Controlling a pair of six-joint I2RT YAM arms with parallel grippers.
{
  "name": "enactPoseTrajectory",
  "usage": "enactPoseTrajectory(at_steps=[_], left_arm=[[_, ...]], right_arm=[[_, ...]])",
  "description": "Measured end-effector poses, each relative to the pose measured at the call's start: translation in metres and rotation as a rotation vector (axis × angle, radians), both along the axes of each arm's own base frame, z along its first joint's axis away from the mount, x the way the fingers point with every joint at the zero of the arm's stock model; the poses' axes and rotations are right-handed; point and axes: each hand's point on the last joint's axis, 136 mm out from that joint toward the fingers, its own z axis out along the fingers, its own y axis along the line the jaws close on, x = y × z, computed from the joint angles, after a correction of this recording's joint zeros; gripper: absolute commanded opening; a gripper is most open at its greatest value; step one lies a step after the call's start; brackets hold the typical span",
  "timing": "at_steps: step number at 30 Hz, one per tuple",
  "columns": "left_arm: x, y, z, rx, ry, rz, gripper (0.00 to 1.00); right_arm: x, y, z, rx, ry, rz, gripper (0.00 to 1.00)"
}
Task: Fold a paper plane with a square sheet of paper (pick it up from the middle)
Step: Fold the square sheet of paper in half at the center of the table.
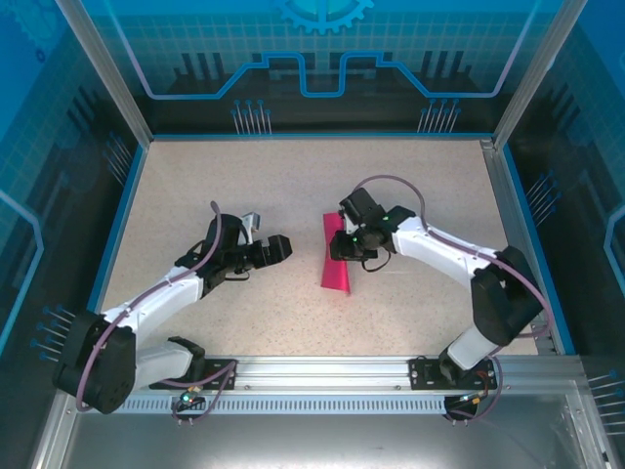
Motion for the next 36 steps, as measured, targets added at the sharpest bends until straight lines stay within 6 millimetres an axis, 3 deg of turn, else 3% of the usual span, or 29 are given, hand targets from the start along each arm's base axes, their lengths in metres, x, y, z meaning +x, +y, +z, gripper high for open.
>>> enactPoseTrajectory(at_steps=[3, 6, 8, 13, 17, 21, 27, 36], left_arm=[[-0.001, 0.0, 0.004, -0.003, -0.01, 0.0, 0.98], [0.0, 0.0, 0.008, -0.008, -0.021, 0.0, 0.99], [0.001, -0.001, 0.012, -0.013, -0.026, -0.003, 0.99], [0.001, -0.008, 0.019, -0.044, -0.03, -0.025, 0.98], [-0.002, -0.02, 0.019, -0.06, -0.026, -0.07, 0.98], [-0.006, -0.04, 0.014, -0.061, -0.005, -0.128, 0.98], [-0.012, -0.064, 0.005, -0.066, 0.039, -0.183, 0.95], [-0.009, -0.083, -0.008, -0.079, 0.099, -0.191, 0.72]], right_arm=[[-0.001, 0.015, 0.024, 0.147, -0.028, 0.021, 0.32], [0.003, 0.013, 0.026, 0.239, -0.025, 0.004, 0.33], [0.004, 0.004, 0.011, 0.265, 0.004, -0.025, 0.34], [-0.018, -0.031, -0.061, 0.223, 0.17, -0.111, 0.37], [-0.029, -0.051, -0.09, 0.189, 0.247, -0.15, 0.44], [-0.026, -0.055, -0.088, 0.225, 0.236, -0.137, 0.58], [-0.023, -0.063, -0.083, 0.222, 0.195, -0.095, 0.69], [-0.032, -0.056, -0.082, 0.09, 0.167, -0.006, 0.77]])
